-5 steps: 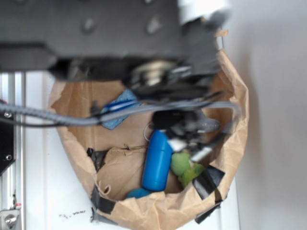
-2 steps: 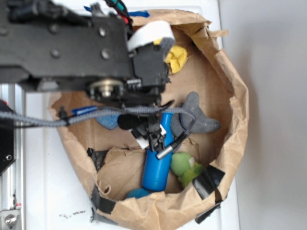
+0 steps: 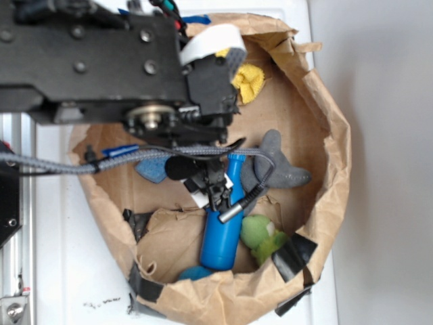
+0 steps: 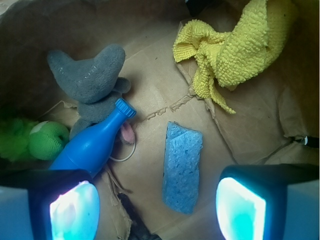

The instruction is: Grab the blue sponge.

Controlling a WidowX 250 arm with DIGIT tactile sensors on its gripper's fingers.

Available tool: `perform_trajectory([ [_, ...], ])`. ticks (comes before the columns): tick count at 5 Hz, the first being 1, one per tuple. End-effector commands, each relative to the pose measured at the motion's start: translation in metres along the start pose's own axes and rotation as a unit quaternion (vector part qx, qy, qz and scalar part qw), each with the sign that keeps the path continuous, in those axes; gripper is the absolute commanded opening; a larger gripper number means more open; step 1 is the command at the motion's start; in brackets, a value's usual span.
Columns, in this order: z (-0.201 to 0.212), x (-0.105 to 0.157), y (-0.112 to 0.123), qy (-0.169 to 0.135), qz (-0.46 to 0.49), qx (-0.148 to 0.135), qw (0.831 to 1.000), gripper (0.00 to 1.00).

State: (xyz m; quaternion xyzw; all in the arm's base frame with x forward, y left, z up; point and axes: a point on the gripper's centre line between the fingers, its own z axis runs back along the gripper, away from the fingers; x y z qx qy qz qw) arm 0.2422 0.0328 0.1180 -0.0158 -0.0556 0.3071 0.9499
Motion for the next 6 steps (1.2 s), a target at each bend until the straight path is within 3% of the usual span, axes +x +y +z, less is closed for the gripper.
perform_trajectory([
  [1, 0.007, 0.007, 0.005, -0.011, 0.007, -0.006, 1.000, 1.00],
  [3, -0.009, 0.006, 0.040, 0.034, -0.047, -0.029, 0.998, 1.00],
  [5, -0.030, -0.002, 0.051, 0.002, -0.051, -0.034, 0.998, 1.00],
  [6, -0.043, -0.026, 0.041, -0.035, -0.053, -0.010, 0.998, 1.00],
])
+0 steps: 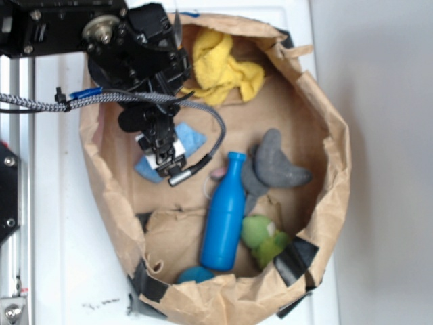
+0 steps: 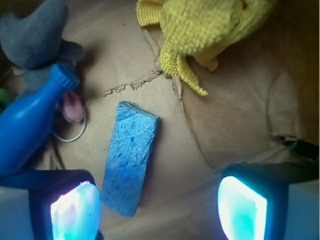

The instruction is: Grab the blue sponge.

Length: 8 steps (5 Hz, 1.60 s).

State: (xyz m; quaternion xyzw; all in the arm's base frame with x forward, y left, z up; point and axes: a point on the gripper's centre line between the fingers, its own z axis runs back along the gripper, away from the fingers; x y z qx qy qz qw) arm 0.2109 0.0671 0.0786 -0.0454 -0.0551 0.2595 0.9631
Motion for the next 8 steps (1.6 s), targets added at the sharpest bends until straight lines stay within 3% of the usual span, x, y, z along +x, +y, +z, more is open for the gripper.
perform_trajectory([
  [1, -0.009, -0.025, -0.019, -0.043, 0.006, 0.046, 0.998, 1.00],
  [3, -0.012, 0.006, -0.034, -0.032, 0.011, 0.052, 0.998, 1.00],
  [4, -0.005, 0.015, -0.037, -0.020, 0.022, 0.047, 0.998, 1.00],
  [6, -0.012, 0.021, -0.045, -0.024, 0.032, 0.049, 0.998, 1.00],
  [8, -0.035, 0.024, -0.041, -0.023, 0.029, 0.014, 0.999, 1.00],
])
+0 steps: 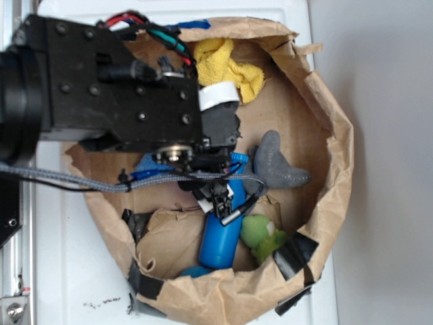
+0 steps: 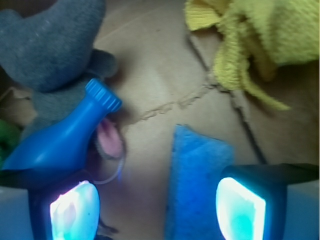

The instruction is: Grab the blue sponge.

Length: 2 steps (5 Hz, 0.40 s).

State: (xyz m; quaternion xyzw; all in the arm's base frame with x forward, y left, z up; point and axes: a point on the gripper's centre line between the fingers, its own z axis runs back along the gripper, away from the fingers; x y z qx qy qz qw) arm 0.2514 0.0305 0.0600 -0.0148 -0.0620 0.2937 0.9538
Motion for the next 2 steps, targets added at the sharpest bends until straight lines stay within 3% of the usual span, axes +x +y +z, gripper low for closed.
perform_trajectory([
  [1, -0.0190, 0.0075, 0.0109, -0.009, -0.014, -0.008, 1.000, 1.00],
  [2, -0.0181, 0.0073, 0.0125, -0.003, -0.022, -0.006, 1.000, 0.87],
])
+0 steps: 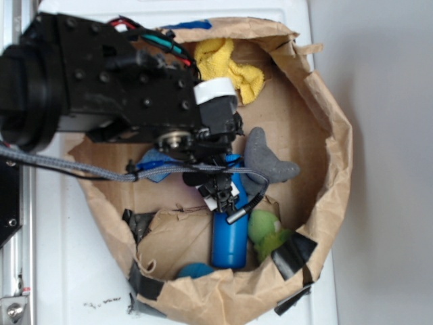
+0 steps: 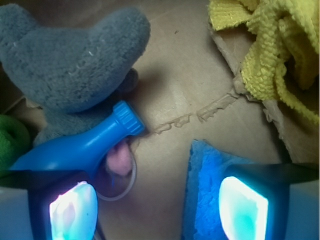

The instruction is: Grab the blue sponge.

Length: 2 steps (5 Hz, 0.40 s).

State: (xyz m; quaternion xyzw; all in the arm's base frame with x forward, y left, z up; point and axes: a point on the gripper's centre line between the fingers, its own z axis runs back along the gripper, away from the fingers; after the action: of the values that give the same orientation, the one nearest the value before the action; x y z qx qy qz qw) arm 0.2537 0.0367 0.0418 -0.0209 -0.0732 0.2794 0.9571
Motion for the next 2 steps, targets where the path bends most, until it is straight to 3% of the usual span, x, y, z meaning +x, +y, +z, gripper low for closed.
perform_trajectory([
  [1, 0.0042, 0.0057, 0.0085, -0.006, -0.001, -0.002, 1.000, 0.00],
  [2, 0.0107, 0.0052, 0.0090, -0.003, -0.007, -0.002, 1.000, 0.42],
])
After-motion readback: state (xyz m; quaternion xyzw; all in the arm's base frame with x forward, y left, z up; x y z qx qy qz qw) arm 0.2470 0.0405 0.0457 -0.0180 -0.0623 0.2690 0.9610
